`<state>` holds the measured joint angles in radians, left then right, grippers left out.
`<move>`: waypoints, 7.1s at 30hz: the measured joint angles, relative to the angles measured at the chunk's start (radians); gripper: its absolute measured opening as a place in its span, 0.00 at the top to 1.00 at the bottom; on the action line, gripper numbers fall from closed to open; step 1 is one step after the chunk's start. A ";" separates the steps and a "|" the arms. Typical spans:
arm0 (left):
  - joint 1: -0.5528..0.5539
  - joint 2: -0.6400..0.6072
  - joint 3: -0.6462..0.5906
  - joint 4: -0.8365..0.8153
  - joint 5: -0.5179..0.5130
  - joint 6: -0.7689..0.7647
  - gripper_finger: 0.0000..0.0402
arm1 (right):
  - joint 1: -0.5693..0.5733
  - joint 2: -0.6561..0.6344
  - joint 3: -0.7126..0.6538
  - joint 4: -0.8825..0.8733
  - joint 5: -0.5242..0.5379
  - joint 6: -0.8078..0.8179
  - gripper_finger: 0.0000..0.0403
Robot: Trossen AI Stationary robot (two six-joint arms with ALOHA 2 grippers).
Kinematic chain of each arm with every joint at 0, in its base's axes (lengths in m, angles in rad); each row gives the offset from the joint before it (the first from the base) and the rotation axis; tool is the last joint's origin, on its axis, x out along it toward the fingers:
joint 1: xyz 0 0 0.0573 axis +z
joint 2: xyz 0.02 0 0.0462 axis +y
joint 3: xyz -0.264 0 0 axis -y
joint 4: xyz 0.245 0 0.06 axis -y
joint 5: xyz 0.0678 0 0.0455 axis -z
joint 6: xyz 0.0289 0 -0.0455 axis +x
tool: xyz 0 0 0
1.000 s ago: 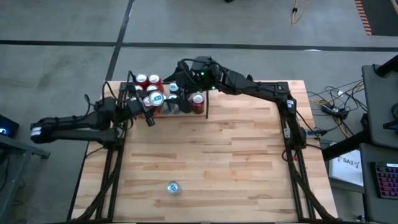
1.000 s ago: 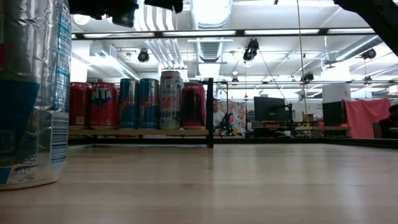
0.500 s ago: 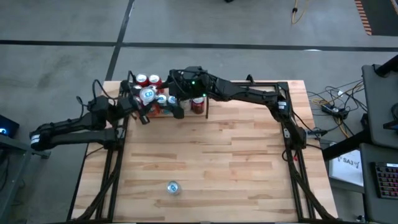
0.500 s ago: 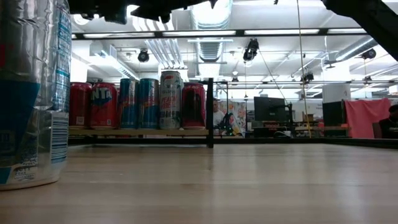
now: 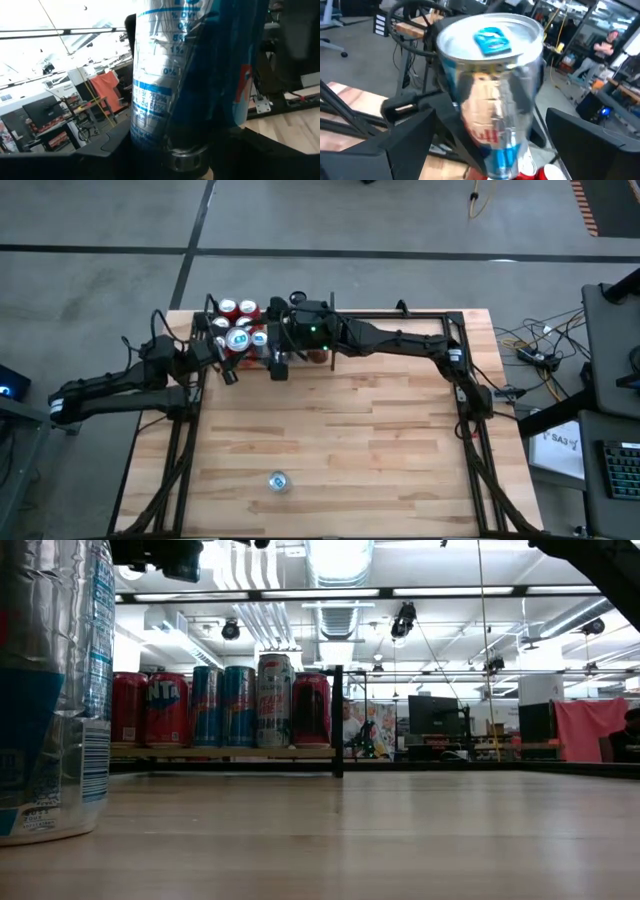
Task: Place canned beverage on shelf
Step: Put the blue soda can on the shelf aligned with the other blue soda can
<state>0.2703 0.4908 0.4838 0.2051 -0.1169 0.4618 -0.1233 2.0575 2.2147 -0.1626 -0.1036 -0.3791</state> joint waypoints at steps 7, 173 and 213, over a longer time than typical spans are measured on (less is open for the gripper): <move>0.000 0.026 0.006 0.012 0.000 0.000 0.49 | 0.017 0.000 0.000 0.090 0.000 -0.003 0.10; 0.000 -0.034 0.011 0.063 -0.426 0.061 0.18 | -0.230 0.248 -0.022 0.247 0.132 0.405 0.44; 0.000 -0.034 0.011 0.063 -0.425 0.065 0.18 | -0.230 0.248 -0.070 0.265 0.132 0.403 0.34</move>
<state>0.2707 0.4572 0.4950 0.2684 -0.5424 0.5270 -0.3531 2.3058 2.1445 0.1024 0.0284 0.0238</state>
